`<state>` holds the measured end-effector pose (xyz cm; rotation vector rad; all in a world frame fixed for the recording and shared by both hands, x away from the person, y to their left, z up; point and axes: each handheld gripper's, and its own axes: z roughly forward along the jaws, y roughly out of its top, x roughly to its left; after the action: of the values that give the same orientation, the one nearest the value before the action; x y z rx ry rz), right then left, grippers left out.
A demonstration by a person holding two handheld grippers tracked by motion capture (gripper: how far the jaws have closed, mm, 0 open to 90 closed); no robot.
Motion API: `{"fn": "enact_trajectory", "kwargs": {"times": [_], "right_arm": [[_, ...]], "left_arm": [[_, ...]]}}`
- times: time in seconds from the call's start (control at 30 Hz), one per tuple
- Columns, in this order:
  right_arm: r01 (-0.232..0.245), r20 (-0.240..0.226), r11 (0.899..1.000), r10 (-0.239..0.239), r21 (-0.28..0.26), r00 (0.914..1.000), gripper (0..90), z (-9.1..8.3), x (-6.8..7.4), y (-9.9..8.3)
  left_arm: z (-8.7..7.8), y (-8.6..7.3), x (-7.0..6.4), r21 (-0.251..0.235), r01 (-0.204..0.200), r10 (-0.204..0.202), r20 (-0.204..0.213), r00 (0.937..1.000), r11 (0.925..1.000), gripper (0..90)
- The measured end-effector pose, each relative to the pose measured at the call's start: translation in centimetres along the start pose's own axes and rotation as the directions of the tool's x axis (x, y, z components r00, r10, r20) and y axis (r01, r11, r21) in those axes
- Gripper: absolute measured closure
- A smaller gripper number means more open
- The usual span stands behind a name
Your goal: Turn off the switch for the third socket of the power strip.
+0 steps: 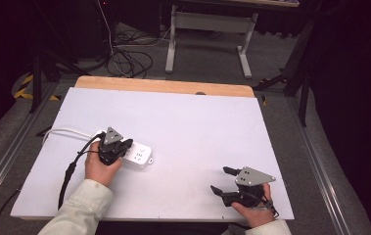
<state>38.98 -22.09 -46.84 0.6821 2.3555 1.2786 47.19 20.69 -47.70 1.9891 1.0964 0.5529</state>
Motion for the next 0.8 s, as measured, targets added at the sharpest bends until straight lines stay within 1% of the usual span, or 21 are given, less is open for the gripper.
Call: {"fn": "enact_trajectory", "kwargs": {"times": [0.03, 0.07, 0.1, 0.17, 0.2, 0.23, 0.27, 0.37, 0.4, 0.43, 0.47, 0.5, 0.57, 0.6, 0.7, 0.73, 0.77, 0.8], "right_arm": [[0.0, -0.001, 1.0, 0.0, 0.001, 1.0, 24.6, 0.1, 0.0, 0.0], [-0.001, -0.002, 1.0, 0.001, 0.003, 1.0, 24.5, 0.1, 0.0, 0.0], [-0.002, -0.001, 1.0, 0.002, 0.003, 1.0, 24.6, 0.1, 0.0, 0.0], [-0.003, 0.0, 1.0, 0.003, 0.005, 1.0, 24.5, 0.2, 0.0, 0.0], [-0.002, -0.002, 1.0, 0.002, 0.007, 1.0, 24.5, 0.2, 0.0, 0.0], [-0.001, -0.002, 1.0, 0.001, 0.007, 1.0, 24.6, 0.2, 0.0, 0.1], [0.0, -0.001, 1.0, 0.0, 0.006, 1.0, 24.6, 0.2, 0.0, 0.1], [-0.003, -0.001, 1.0, 0.003, 0.004, 1.0, 24.6, 0.2, 0.0, 0.0], [-0.002, -0.001, 1.0, 0.002, 0.004, 1.0, 24.6, 0.2, 0.0, 0.0], [0.0, -0.002, 1.0, 0.0, 0.004, 1.0, 24.5, 0.2, 0.0, 0.0], [0.001, -0.002, 1.0, -0.001, 0.004, 1.0, 24.5, 0.1, 0.0, 0.0], [0.0, -0.001, 1.0, 0.0, 0.003, 1.0, 24.6, 0.1, 0.0, 0.0], [-0.001, -0.001, 1.0, 0.001, 0.0, 1.0, 24.6, 0.1, 0.0, 0.0], [-0.005, 0.0, 1.0, 0.005, -0.001, 1.0, 24.6, 0.0, -0.1, -0.1], [-0.006, 0.001, 1.0, 0.006, -0.001, 1.0, 24.6, 0.1, -0.1, -0.1], [-0.007, 0.0, 1.0, 0.007, 0.0, 1.0, 24.6, 0.1, -0.1, -0.1], [-0.004, -0.001, 1.0, 0.004, 0.004, 1.0, 24.5, 0.1, -0.1, -0.1], [-0.004, 0.0, 1.0, 0.004, 0.003, 1.0, 24.5, 0.1, -0.1, -0.1]], "left_arm": [[0.0, 0.1, 0.0, 0.005, 0.001, -0.002, 0.008, 1.0, 1.0, 90.0], [-0.2, 0.1, 0.0, -0.025, 0.007, -0.007, 0.017, 0.9998, 0.9997, 90.0], [-0.2, 0.1, 0.1, -0.02, 0.008, -0.008, 0.014, 0.9999, 0.9998, 90.0], [-0.2, 0.1, 0.0, -0.024, 0.005, -0.005, 0.013, 0.9999, 0.9997, 90.0], [-0.3, 0.1, -0.1, -0.037, 0.03, -0.029, 0.024, 0.9993, 0.9989, 90.0], [-0.4, 0.2, -0.2, -0.052, 0.043, -0.041, 0.042, 0.9983, 0.9977, 90.0], [-0.5, 0.3, -0.4, -0.063, 0.038, -0.035, 0.044, 0.9984, 0.9973, 90.0], [-0.8, 0.5, -0.5, -0.07, 0.027, -0.024, 0.041, 0.9989, 0.9972, 90.0], [-1.0, 0.6, -0.5, -0.074, 0.039, -0.035, 0.048, 0.9982, 0.9965, 90.0], [-1.0, 0.6, -0.5, -0.074, 0.039, -0.035, 0.048, 0.9982, 0.9965, 90.0], [-1.2, 0.6, -0.5, -0.075, 0.037, -0.034, 0.043, 0.9985, 0.9965, 90.0], [-1.3, 0.7, -0.5, -0.073, 0.028, -0.025, 0.043, 0.9987, 0.9969, 90.0], [-1.4, 0.8, -0.6, -0.074, 0.031, -0.027, 0.048, 0.9985, 0.9968, 90.0], [-1.6, 0.9, -0.8, -0.079, 0.023, -0.02, 0.047, 0.9987, 0.9966, 90.0], [-1.9, 1.1, -0.8, -0.085, 0.03, -0.025, 0.053, 0.9983, 0.9959, 89.9], [-2.1, 1.2, -0.7, -0.09, 0.04, -0.034, 0.068, 0.9971, 0.9951, 89.8], [-2.1, 1.2, -0.7, -0.09, 0.04, -0.034, 0.068, 0.9971, 0.9951, 88.9], [-2.2, 1.2, -0.7, -0.088, 0.04, -0.033, 0.07, 0.997, 0.9954, 86.1]]}}
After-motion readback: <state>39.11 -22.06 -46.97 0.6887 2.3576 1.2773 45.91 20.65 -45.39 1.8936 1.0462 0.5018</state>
